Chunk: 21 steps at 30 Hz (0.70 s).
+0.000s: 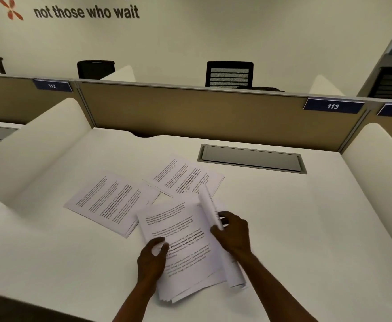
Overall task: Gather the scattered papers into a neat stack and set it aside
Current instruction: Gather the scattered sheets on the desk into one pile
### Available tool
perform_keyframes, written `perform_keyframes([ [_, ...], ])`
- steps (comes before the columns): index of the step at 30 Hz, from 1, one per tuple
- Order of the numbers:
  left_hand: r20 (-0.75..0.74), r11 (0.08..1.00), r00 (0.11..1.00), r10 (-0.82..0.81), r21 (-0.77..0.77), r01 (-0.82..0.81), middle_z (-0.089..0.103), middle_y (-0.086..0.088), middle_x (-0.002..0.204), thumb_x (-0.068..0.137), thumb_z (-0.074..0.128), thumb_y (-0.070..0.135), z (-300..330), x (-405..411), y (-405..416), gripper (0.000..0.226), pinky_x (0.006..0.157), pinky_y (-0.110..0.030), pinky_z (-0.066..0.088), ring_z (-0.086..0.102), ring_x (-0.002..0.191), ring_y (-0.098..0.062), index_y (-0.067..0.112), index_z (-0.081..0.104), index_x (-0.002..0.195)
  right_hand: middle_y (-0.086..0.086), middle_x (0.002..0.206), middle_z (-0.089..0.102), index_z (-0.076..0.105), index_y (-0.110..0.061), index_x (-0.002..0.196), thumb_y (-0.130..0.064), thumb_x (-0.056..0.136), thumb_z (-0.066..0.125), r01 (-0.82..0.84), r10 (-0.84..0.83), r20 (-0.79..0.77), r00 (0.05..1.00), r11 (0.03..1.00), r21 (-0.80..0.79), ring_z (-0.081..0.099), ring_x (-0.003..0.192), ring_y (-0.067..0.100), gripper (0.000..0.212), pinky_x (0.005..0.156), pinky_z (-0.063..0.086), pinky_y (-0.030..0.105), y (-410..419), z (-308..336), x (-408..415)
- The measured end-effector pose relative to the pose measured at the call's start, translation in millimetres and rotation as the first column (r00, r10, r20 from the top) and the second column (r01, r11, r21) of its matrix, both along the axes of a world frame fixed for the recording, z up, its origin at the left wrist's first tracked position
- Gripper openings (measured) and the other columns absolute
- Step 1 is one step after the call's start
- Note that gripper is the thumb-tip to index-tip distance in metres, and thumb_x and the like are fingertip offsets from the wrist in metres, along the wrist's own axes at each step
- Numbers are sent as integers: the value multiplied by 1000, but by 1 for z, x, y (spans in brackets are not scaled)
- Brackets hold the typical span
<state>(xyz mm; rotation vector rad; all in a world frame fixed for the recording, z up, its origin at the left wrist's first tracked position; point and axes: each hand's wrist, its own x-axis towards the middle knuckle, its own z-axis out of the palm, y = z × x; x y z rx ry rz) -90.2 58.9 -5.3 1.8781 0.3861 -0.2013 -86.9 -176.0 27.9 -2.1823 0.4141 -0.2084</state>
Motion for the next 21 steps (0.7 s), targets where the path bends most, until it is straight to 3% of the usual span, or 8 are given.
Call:
perform_keyframes([
  [3, -22, 999, 999, 30, -37, -31, 69, -5, 120, 91, 63, 45, -2, 0, -6, 29, 100, -41, 50, 62, 114, -28, 24, 70, 110, -8, 93, 74, 70, -25, 112, -35, 65, 77, -78, 78, -7, 997, 996, 43, 66, 73, 5, 49, 66, 51, 11, 32, 3, 4],
  [7, -90, 994, 993, 71, -77, -78, 75, -2, 101, 85, 46, 71, -3, 0, -10, 51, 73, -33, 59, 71, 90, -21, 29, 74, 94, -5, 101, 75, 67, -27, 115, -44, 66, 72, -184, 184, -24, 983, 983, 9, 70, 80, 10, 52, 77, 61, 31, 71, -2, 8],
  [9, -119, 990, 989, 83, -100, -95, 75, -3, 100, 83, 38, 78, -3, 1, -11, 62, 78, -37, 59, 71, 91, -24, 29, 73, 94, -4, 108, 74, 63, -28, 122, -56, 68, 70, -269, 269, -59, 961, 963, 7, 70, 88, 11, 61, 82, 59, 31, 86, -8, 10],
  [11, -128, 986, 986, 106, -114, -121, 72, -7, 115, 87, 35, 75, -2, 3, -12, 63, 100, -46, 52, 66, 108, -29, 27, 70, 107, -3, 120, 69, 58, -26, 129, -69, 71, 64, -369, 366, -123, 922, 929, -1, 67, 103, 13, 73, 92, 54, 31, 97, -16, 10],
  [13, -139, 984, 983, 119, -115, -136, 68, -7, 124, 91, 38, 69, -1, 4, -13, 64, 109, -48, 45, 61, 119, -31, 22, 65, 125, -4, 130, 64, 57, -26, 131, -72, 76, 57, -436, 428, -162, 889, 900, -19, 61, 113, 13, 72, 99, 48, 30, 102, -23, 8],
  [17, -113, 990, 988, 104, -83, -113, 70, -8, 124, 96, 59, 39, -3, 3, -8, 36, 95, -43, 55, 67, 107, -29, 16, 65, 123, -5, 127, 65, 61, -24, 126, -57, 81, 64, -448, 446, -112, 888, 894, 13, 60, 111, 9, 56, 101, 49, 32, 91, -29, 3],
  [19, -90, 992, 992, 89, -80, -96, 71, -12, 121, 96, 60, 20, -6, 1, -4, 25, 81, -36, 59, 70, 95, -25, 17, 63, 121, -5, 126, 65, 63, -23, 123, -47, 79, 68, -363, 364, -57, 930, 931, 23, 59, 113, 8, 50, 104, 47, 31, 80, -29, 2],
  [21, -81, 991, 992, 93, -89, -100, 69, -13, 123, 97, 58, 15, -10, 0, -1, 30, 83, -41, 59, 69, 98, -27, 14, 59, 127, -3, 127, 64, 63, -20, 124, -41, 79, 71, -223, 223, -7, 975, 975, -19, 57, 118, 11, 50, 106, 40, 22, 65, -29, 3],
])
